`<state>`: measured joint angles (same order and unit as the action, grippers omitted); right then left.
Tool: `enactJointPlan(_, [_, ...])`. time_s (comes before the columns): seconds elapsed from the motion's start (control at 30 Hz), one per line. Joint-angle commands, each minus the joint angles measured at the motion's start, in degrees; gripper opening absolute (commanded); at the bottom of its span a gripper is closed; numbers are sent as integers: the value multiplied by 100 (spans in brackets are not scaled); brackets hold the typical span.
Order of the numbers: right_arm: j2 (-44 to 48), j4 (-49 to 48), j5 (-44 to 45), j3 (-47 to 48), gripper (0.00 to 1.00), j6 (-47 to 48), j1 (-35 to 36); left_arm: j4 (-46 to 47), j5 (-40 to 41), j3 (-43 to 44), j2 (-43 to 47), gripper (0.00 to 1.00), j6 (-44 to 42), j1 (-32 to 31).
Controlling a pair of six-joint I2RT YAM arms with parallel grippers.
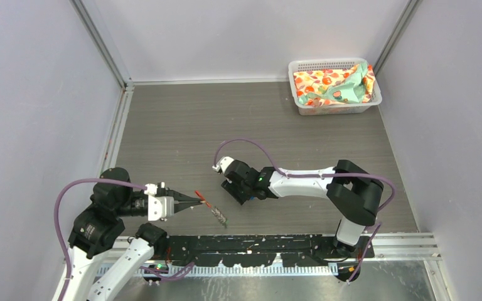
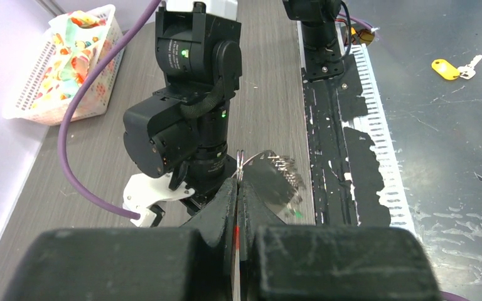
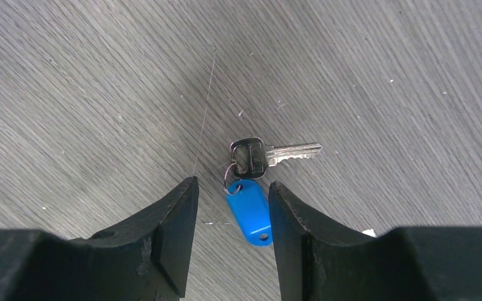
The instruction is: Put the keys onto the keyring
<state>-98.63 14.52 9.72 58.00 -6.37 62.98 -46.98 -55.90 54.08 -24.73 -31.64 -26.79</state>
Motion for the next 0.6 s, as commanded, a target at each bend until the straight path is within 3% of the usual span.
enactJointPlan(0.0, [-82,-188,-63,186,50,48,-4,180,-11,254,65,0,69,-20])
enactJointPlan(0.23, [-213,-200,6,262,48,48,-7,163,-18,290,56,0,99,-20])
enactJointPlan(0.57, [-275,-204,-124,309,29,0,-167,172,-70,269,78,0,166,-20])
